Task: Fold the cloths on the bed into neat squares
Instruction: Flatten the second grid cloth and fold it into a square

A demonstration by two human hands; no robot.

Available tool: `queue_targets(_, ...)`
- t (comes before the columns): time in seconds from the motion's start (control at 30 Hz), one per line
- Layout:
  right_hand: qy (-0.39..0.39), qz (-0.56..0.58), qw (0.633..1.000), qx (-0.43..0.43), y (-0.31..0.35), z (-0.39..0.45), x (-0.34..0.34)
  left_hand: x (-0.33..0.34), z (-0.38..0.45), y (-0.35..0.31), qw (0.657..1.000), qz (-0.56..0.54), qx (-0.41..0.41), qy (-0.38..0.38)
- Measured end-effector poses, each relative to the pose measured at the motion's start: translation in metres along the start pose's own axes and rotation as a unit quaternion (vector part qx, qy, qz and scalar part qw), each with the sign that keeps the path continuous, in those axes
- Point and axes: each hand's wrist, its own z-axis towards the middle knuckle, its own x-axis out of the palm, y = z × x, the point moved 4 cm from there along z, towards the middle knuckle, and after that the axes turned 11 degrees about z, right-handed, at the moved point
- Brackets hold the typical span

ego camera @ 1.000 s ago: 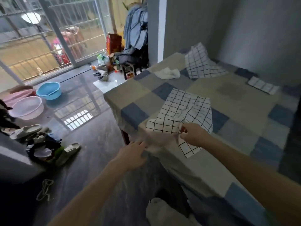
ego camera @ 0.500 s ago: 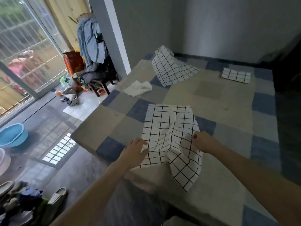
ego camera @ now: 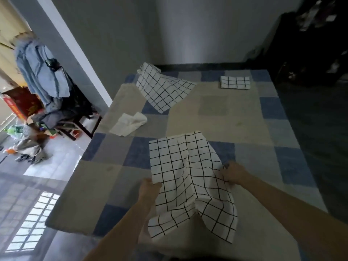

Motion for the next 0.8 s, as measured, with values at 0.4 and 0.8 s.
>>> queue_targets(0.4, -0.085, 0.22, 0.965, 0.117, 0.007, 0.023, 0.017, -0.019, 0.06, -0.01, 0.984, -0.142, 0.031, 0.103)
queue_targets(0.8, -0.124, 0.391, 0.908, 0.087, 0.052, 0.012, -0.049, -0.105, 0.139, -0.07, 0.986, -0.14, 0.089, 0.017)
